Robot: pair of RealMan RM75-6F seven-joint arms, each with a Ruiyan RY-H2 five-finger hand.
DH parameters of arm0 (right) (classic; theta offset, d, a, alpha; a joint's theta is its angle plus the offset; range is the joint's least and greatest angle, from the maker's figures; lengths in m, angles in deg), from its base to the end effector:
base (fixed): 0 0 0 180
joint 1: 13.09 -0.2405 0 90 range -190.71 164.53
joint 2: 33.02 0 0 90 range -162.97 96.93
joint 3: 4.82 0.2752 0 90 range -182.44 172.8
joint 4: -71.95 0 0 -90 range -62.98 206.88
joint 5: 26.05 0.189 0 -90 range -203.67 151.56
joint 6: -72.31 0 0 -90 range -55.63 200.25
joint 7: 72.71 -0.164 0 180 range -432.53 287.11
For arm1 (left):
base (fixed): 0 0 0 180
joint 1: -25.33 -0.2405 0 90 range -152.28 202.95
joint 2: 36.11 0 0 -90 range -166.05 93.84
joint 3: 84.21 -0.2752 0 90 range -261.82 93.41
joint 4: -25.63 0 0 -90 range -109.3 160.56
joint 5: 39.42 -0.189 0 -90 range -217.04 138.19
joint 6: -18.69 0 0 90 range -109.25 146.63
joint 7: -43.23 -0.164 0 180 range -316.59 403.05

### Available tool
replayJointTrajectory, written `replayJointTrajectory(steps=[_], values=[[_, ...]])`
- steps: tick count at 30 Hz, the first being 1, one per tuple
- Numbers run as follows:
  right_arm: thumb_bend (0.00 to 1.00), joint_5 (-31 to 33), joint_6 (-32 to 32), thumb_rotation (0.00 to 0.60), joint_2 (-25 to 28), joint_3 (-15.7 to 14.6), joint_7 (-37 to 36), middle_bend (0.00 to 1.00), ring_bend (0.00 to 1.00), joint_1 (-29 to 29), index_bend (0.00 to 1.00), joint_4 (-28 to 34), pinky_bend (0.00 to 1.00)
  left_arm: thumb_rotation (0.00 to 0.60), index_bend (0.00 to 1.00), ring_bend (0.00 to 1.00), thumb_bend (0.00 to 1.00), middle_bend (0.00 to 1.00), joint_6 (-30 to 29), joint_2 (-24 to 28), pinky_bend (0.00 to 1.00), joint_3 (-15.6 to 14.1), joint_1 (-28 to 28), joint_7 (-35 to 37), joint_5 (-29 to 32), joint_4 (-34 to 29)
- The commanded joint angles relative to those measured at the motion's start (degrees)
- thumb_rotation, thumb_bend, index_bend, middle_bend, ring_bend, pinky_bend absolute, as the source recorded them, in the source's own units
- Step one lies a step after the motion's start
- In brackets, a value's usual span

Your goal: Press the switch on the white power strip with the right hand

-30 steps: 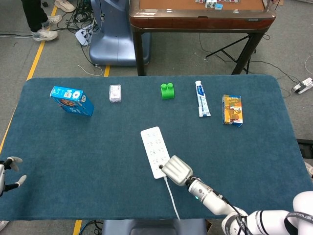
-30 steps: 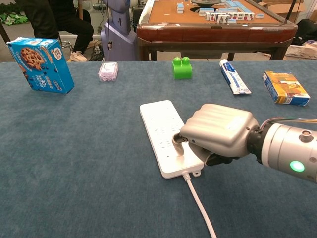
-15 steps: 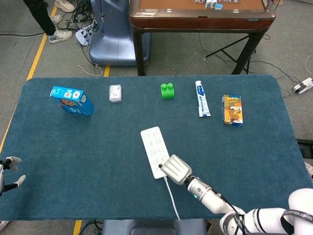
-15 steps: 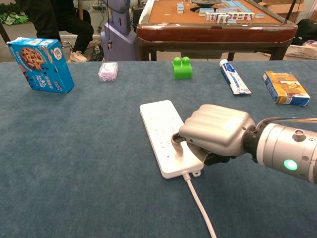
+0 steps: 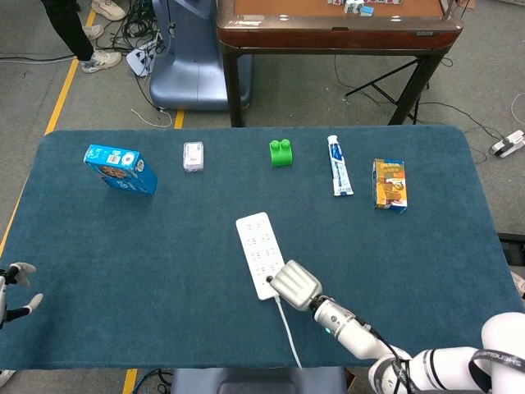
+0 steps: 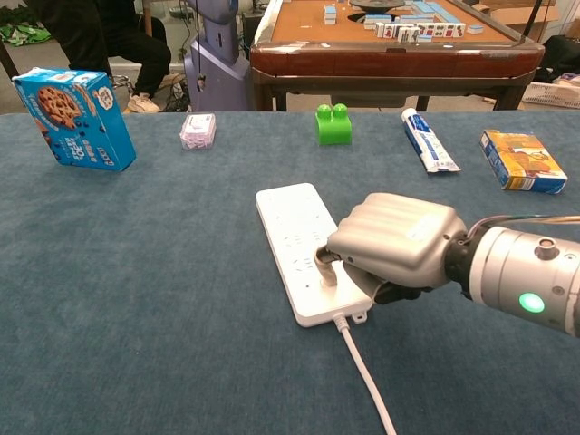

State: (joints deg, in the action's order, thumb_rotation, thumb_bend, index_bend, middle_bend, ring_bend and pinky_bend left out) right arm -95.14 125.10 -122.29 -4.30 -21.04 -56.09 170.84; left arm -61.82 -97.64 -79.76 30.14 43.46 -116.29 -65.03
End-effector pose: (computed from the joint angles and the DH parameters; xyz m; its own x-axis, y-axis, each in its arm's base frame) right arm -0.1201 -0.2824 -0.0468 0.8086 -0.1005 0.5796 -0.4587 -0.7248 0.5142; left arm -0.3532 0.2042 0.2091 0.4335 0.0465 0.9000 0.8874 0.1521 -0.4353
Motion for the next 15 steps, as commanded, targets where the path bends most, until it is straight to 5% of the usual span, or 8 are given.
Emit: replayJointTrajectory(steps=[1, 5, 7, 11, 15], values=[[0.95, -5.4, 3.5, 0.6, 3.5, -0.9, -2.3, 0.97, 1.0, 1.1, 0.36, 4.4, 1.0, 0.6, 0.49, 0.45, 0.24, 0.54, 0.0, 0.0, 0.63, 0.0, 0.0, 0.0, 0.0, -0.1], [0.75, -11.0, 8.4, 0.6, 9.2, -2.7, -3.8, 0.76, 0.94, 3.6, 0.31, 9.8, 1.0, 0.6, 0.49, 0.45, 0.24, 0.54, -0.6, 0.0, 0.63, -0.1, -0.2, -0.4, -0.5, -0.3], [0.65, -13.4, 11.7, 0.6, 12.7, -4.0, -3.7, 0.63, 0.82, 5.7, 0.31, 12.3, 0.97, 0.6, 0.49, 0.45, 0.24, 0.54, -1.2, 0.0, 0.63, -0.2, -0.3, -0.7, -1.1, -0.6], [0.54, -18.0, 20.2, 0.6, 17.9, -6.8, -4.0, 0.45, 0.55, 11.5, 0.31, 14.0, 0.74, 0.6, 0.49, 0.45, 0.24, 0.54, -2.2, -0.1, 0.63, -0.5, -0.5, -1.5, -2.3, -1.1], [0.48, -21.7, 28.1, 0.6, 20.5, -9.3, -7.5, 0.37, 0.4, 17.8, 0.31, 11.4, 0.53, 0.6, 0.48, 0.45, 0.24, 0.54, -3.6, -0.6, 0.63, -0.6, -0.7, -1.8, -3.8, -1.3]])
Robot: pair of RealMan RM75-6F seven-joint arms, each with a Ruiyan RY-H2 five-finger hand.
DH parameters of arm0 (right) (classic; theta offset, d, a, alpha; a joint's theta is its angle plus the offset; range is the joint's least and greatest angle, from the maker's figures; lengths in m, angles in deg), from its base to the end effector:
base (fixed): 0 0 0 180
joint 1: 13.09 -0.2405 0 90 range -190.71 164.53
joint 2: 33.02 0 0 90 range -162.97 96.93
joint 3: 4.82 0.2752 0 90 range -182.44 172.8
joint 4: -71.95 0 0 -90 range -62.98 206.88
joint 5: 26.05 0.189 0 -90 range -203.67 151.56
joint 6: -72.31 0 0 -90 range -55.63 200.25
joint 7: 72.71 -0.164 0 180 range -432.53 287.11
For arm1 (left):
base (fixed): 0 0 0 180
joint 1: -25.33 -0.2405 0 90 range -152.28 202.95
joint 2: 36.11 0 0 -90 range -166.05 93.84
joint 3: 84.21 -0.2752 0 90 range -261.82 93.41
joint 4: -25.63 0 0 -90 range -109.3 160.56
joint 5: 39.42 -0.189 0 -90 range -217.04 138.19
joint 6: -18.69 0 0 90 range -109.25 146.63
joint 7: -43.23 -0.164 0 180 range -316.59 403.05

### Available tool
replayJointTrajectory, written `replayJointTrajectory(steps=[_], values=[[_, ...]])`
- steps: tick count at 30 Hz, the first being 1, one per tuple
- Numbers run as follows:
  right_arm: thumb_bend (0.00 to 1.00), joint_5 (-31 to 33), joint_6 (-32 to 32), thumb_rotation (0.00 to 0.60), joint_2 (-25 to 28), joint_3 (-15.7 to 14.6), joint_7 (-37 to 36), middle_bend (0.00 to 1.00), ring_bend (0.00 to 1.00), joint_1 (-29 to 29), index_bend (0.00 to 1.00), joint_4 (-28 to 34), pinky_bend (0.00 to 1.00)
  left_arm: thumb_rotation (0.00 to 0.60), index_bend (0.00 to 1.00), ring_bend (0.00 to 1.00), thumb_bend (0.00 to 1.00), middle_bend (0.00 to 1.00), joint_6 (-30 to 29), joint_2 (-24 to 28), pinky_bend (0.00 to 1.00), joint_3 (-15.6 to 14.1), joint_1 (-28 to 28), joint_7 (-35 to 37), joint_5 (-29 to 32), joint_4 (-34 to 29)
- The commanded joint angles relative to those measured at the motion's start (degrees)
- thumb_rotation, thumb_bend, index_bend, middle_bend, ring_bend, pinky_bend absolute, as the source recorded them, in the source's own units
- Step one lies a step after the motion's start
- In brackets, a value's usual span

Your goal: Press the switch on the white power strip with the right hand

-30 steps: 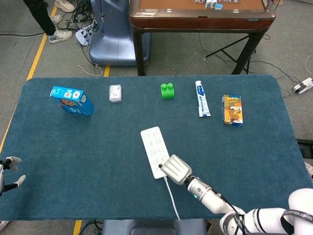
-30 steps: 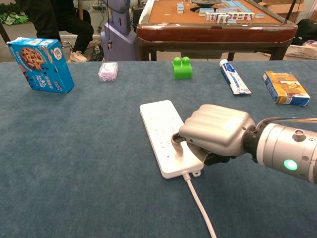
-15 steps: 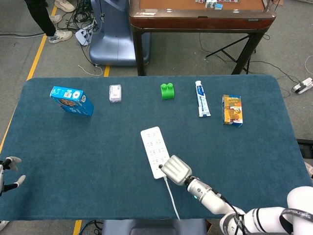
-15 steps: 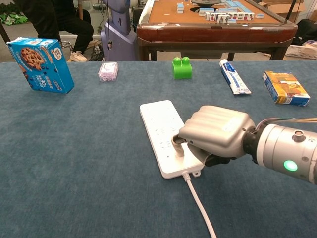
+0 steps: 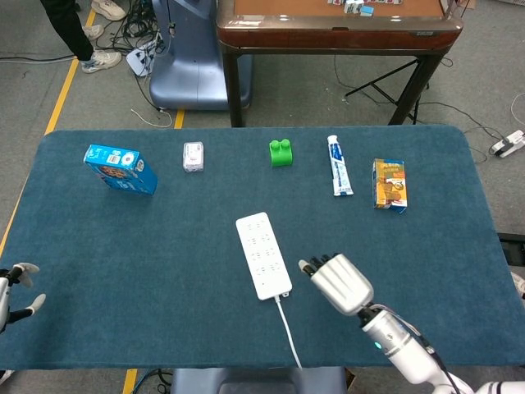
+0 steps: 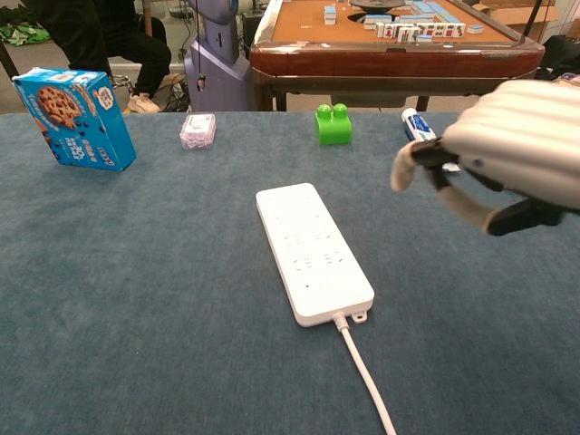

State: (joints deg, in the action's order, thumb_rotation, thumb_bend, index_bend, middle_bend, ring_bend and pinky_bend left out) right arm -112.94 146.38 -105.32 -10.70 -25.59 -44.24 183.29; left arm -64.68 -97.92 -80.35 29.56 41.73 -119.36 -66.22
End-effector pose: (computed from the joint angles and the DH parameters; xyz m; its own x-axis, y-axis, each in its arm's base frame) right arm -0.1535 -0.2494 0.0758 0.7361 0.0776 0.6724 -0.5270 -0.5576 0.6414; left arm -0.3412 0.1998 0.2067 0.4509 0.0179 0.8924 0.8867 0.1057 -0.4501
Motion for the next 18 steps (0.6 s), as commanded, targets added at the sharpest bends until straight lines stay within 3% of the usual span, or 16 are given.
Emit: replayJointTrajectory(steps=[1, 5, 10, 18], values=[[0.47, -4.1, 9.9, 0.6, 4.2, -3.4, -4.5, 0.35, 0.38, 8.3, 0.31, -2.3, 0.49, 0.6, 0.48, 0.45, 0.24, 0.53, -1.6, -0.7, 0.63, -0.1, -0.2, -0.1, -1.7, 0.0], [0.45, -4.7, 18.1, 0.6, 3.9, -3.6, -12.3, 0.34, 0.36, 14.8, 0.31, -8.2, 0.42, 0.6, 0.46, 0.45, 0.24, 0.46, -3.5, -1.2, 0.63, -0.6, -0.6, 0.0, -4.1, 0.0], [0.45, -3.7, 24.3, 0.6, 3.5, -2.0, -23.6, 0.34, 0.36, 20.4, 0.31, -14.7, 0.4, 0.6, 0.46, 0.45, 0.24, 0.46, -3.8, -1.2, 0.63, -1.5, -0.7, -0.8, -5.9, -0.8], [0.45, -1.3, 24.5, 0.6, 5.5, 0.4, -39.6, 0.34, 0.36, 23.7, 0.31, -21.2, 0.4, 0.6, 0.47, 0.45, 0.24, 0.46, -3.0, -1.8, 0.63, -2.0, -0.2, -2.6, -6.9, -1.6]])
